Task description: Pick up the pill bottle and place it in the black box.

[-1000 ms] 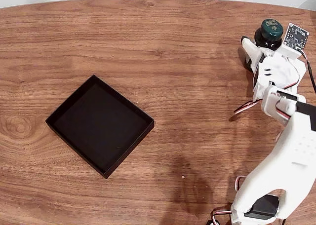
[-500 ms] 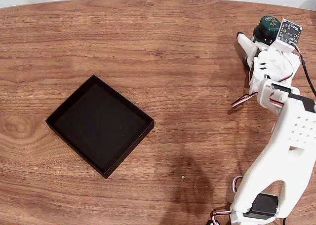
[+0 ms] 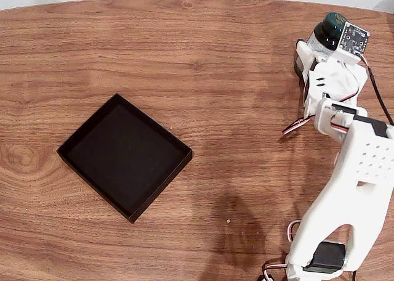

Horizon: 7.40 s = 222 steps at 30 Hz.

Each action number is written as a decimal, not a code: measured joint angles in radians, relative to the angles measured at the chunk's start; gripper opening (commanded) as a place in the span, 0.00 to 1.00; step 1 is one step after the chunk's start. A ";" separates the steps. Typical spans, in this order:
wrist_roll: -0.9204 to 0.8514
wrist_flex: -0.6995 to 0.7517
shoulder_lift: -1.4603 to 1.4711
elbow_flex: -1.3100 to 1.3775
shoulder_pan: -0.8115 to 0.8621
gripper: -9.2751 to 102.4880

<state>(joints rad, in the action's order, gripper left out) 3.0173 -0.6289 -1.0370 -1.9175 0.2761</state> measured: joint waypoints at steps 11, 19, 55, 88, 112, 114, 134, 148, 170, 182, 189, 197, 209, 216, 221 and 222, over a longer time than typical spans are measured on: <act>-0.028 -0.008 -0.291 -0.291 -0.067 0.27; -0.028 0.014 -0.591 -0.499 -0.133 0.26; 0.106 -0.141 -1.112 -1.066 -0.761 0.25; 0.130 -0.635 -0.382 -0.857 -0.907 0.25; 0.130 -0.672 -0.202 -0.761 -0.931 0.34; 0.130 -0.672 -0.202 -0.761 -0.931 0.35; 0.181 -0.525 -0.230 -0.735 -0.925 0.52; 0.235 -0.189 -0.549 -0.793 -0.805 0.54; 0.172 0.247 -1.213 -0.945 -0.439 0.52; 0.163 0.281 -1.361 -1.055 -0.350 0.47; 0.101 0.571 -1.571 -1.118 -0.242 0.33; 0.092 1.046 -1.868 -1.129 -0.156 0.16; 0.210 1.700 -2.183 -1.129 -0.072 0.08; 0.252 1.922 -2.246 -1.129 -0.061 0.08; 0.287 1.990 -2.276 -1.124 -0.081 0.09; 0.288 1.990 -2.279 -1.124 -0.094 0.09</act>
<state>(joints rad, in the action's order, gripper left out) 3.3057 1.3606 -3.3165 -3.0419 0.1825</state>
